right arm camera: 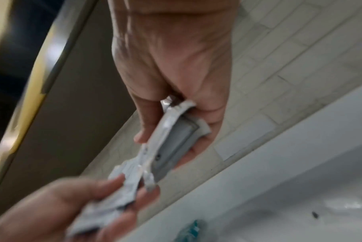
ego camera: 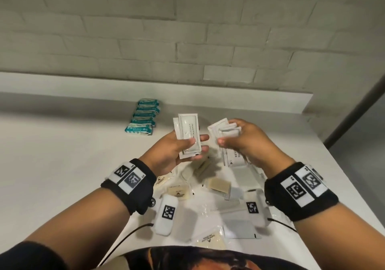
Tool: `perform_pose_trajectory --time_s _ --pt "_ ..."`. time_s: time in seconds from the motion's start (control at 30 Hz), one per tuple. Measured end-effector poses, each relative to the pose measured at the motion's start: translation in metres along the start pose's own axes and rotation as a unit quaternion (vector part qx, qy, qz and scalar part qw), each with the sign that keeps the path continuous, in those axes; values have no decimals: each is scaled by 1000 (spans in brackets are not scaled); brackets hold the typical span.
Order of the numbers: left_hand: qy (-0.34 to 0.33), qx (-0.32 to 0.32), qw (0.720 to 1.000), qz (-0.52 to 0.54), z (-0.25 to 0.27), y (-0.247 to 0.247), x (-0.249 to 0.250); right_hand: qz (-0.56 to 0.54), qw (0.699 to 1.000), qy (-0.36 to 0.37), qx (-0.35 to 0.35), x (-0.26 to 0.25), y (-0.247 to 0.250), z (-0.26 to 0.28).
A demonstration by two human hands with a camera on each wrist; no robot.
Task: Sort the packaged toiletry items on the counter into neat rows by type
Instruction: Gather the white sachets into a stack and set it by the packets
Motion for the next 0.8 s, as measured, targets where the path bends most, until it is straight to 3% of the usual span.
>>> perform_pose_trajectory --time_s 0.07,0.1,0.23,0.4,0.57,0.8 --pt "-1 -27 999 -31 2 -5 -3 -167 986 -4 -25 -5 -5 -2" --pt "-2 -41 999 -35 2 -10 -4 -195 980 -5 -43 -9 -12 -1" --pt "6 -51 998 -45 1 -23 -3 -150 989 10 4 -12 -23 -3" --pt "31 31 998 -55 -3 7 1 -218 973 7 73 1 8 -10" --pt "-1 63 987 -147 -5 20 0 -193 979 6 69 12 17 -10" --pt "-31 74 993 -87 -6 17 -3 -171 984 -16 52 31 10 -10"
Point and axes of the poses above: each hand's wrist, its own z-axis away from the middle knuckle, its own y-axis out of the back of the hand, x = y × z, the point moved 7 cm from there along -z, towards the middle knuckle, and after that the axes turned 5 degrees about z, right-handed, at the moved point
